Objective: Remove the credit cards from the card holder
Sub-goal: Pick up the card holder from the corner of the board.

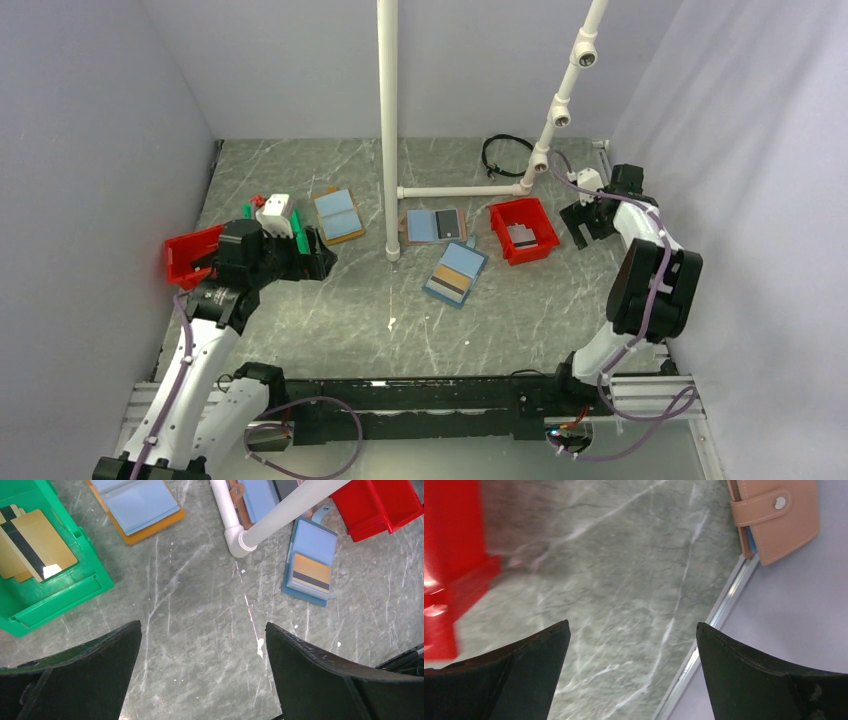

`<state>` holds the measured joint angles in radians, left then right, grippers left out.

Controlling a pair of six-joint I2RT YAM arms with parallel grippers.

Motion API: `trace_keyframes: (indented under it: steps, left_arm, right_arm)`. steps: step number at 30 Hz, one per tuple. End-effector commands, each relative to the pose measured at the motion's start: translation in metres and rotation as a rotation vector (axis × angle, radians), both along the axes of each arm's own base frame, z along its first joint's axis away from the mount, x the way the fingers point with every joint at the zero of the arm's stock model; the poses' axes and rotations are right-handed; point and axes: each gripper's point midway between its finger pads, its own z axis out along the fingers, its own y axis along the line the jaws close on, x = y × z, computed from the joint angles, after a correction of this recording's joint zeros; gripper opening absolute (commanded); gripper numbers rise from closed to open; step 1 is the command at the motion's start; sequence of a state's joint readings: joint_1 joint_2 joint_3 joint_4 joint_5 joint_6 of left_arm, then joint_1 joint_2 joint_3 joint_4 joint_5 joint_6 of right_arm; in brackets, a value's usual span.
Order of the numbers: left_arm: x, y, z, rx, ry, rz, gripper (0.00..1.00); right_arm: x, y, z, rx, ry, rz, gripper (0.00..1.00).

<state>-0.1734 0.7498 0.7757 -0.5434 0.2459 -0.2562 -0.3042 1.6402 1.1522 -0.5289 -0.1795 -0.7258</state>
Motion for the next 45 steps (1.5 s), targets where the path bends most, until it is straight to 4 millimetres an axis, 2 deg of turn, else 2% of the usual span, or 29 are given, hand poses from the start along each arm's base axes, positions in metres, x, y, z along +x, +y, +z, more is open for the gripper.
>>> trace_keyframes:
  steps: [1,6,10,16,21,27,35,40,42,45]
  left_arm:
    - [0.006,0.001,0.004,0.018,-0.026,-0.009,1.00]
    - [0.010,0.001,-0.003,0.025,0.000,-0.005,0.99]
    - [0.012,0.004,-0.011,0.042,0.036,0.009,0.99]
    - [0.015,0.008,-0.020,0.066,0.072,0.031,1.00]
    - [0.017,0.010,-0.028,0.077,0.107,0.038,0.99]
    - [0.017,0.013,-0.035,0.093,0.138,0.053,1.00]
    - [0.018,0.017,-0.035,0.106,0.139,0.074,1.00]
    - [0.018,0.019,-0.035,0.110,0.138,0.084,1.00]
    - [0.018,0.019,-0.034,0.109,0.136,0.084,0.99]
    - [0.018,0.018,-0.034,0.107,0.136,0.080,0.99]
  right_arm:
    - [0.030,-0.046,0.009,-0.211,-0.038,-0.086,1.00]
    - [0.063,-0.050,0.011,-0.207,-0.070,-0.093,1.00]
    - [0.083,-0.052,0.005,-0.283,-0.072,-0.051,1.00]
    - [0.097,-0.069,-0.005,-0.406,-0.034,0.033,0.99]
    - [0.114,-0.070,-0.009,-0.415,-0.049,0.083,0.98]
    - [0.133,-0.078,-0.030,-0.445,-0.039,0.107,0.92]
    - [0.153,-0.081,-0.048,-0.511,-0.071,0.189,0.88]
    - [0.152,-0.078,-0.065,-0.490,-0.022,0.223,0.74]
    - [0.145,-0.072,-0.074,-0.468,-0.001,0.250,0.65]
    - [0.136,-0.066,-0.084,-0.454,0.020,0.276,0.45]
